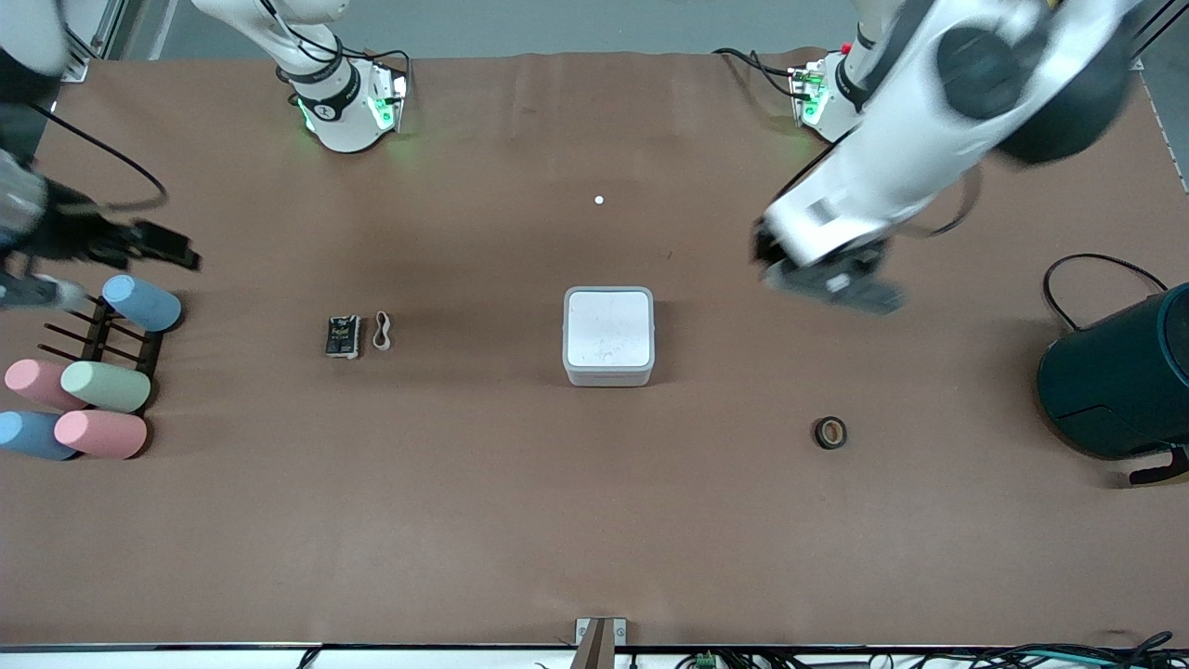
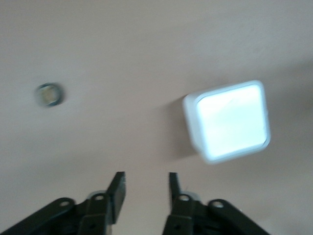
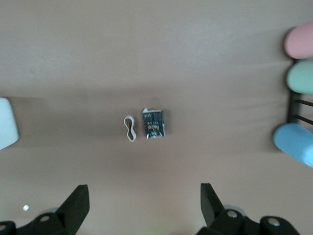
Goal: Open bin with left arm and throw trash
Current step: 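Lift open the white bin's lid with the left gripper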
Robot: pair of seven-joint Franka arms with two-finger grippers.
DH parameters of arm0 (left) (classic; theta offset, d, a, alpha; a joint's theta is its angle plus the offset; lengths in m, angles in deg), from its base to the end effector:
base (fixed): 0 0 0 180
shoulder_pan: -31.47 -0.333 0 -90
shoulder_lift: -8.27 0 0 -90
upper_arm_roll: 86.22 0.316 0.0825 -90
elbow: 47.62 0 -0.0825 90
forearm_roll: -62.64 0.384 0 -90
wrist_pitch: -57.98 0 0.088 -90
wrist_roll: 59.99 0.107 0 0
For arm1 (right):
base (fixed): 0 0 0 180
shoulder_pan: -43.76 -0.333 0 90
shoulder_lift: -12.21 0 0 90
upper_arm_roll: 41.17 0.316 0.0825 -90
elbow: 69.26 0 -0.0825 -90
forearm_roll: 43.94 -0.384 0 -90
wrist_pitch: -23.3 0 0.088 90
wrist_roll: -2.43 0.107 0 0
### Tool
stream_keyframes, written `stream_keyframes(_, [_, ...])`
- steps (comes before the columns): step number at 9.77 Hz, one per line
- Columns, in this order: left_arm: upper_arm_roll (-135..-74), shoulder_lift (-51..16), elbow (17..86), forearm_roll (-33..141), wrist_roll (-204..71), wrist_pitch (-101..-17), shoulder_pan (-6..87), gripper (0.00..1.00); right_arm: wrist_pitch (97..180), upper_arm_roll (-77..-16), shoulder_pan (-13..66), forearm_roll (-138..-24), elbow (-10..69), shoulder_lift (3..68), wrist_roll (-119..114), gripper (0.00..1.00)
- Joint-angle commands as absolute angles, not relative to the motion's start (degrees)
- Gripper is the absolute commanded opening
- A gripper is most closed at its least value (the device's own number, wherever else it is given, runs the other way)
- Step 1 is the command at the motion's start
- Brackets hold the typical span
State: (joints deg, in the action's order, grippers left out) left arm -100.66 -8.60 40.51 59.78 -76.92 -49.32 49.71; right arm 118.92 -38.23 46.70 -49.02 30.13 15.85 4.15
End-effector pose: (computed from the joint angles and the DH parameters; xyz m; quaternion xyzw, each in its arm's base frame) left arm 0.5581 -0.3406 0.4941 0.9902 -0.1239 -0.0029 0.0648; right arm 0.5686 0.0080 0.5199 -0.9966 0.0221 0.0652 0.0444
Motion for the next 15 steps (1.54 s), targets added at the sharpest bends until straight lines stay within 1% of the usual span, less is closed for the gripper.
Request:
stream_keyframes(1, [-100.63,-19.37,37.9,62.87,-86.04,-60.69,56.39,0.0,132.23,-38.27,44.12,-49.92,44.52,13.88,4.37,1.0])
stream_keyframes(2, [-100.63,-22.81,36.94,63.94,-88.96,-65.11,58.08,0.0,137.85,-38.27,42.45,-49.92,49.43,13.88,4.36,1.0])
stream_keyframes(4, [-100.46,-26.96,37.02,65.52,-92.93,-72.06,61.42,0.0,150.75,-38.27,40.34,-49.92,59.54,14.23,4.36,1.0])
stream_keyframes(5, [-100.46,-28.8,37.02,66.15,-93.64,-73.66,61.61,0.0,157.09,-38.27,39.37,-49.92,63.94,14.84,4.36,1.0])
stream_keyframes(6, [-100.37,-30.3,37.02,66.06,-93.74,-74.89,61.62,0.0,161.33,-38.36,38.93,-49.75,66.33,16.67,4.19,1.0])
stream_keyframes(7, [-100.46,-31.53,37.28,66.06,-94.35,-75.6,61.62,0.0,164.24,-38.36,38.92,-49.31,66.97,18.69,4.19,1.0])
stream_keyframes(9, [-100.19,-33.21,37.81,66.15,-95.41,-77.01,61.62,0.0,166.98,-38.53,38.92,-48.43,66.97,22.21,3.75,1.0])
stream_keyframes(10, [-100.02,-32.26,37.72,66.15,-95.58,-75.97,61.01,0.0,169.78,-38.53,39.1,-47.03,66.97,24.93,3.75,1.0])
stream_keyframes(11, [-99.58,-28.6,37.2,66.15,-95.5,-69.26,59.7,0.0,172.42,-38.62,39.01,-46.93,66.97,27.65,3.75,1.0])
stream_keyframes(12, [-99.23,-25.6,35.8,66.33,-93.84,-61.1,56.81,0.0,172.79,-38.71,38.92,-46.5,66.97,29.16,3.58,1.0])
stream_keyframes(13, [-99.31,-23.57,34.74,66.33,-87.12,-55.28,53.04,0.0,172.8,-38.8,39.36,-45.1,67.23,29.35,3.66,1.0])
stream_keyframes(14, [-99.31,-23.2,35.08,66.24,-79.23,-53.74,49.35,0.01,172.8,-38.97,39.53,-44.74,67.24,29.35,3.66,1.0])
stream_keyframes(15, [-99.23,-24.24,35.17,66.33,-74.71,-53.9,46.27,0.06,172.8,-38.97,39.97,-44.65,67.15,29.44,3.66,1.0])
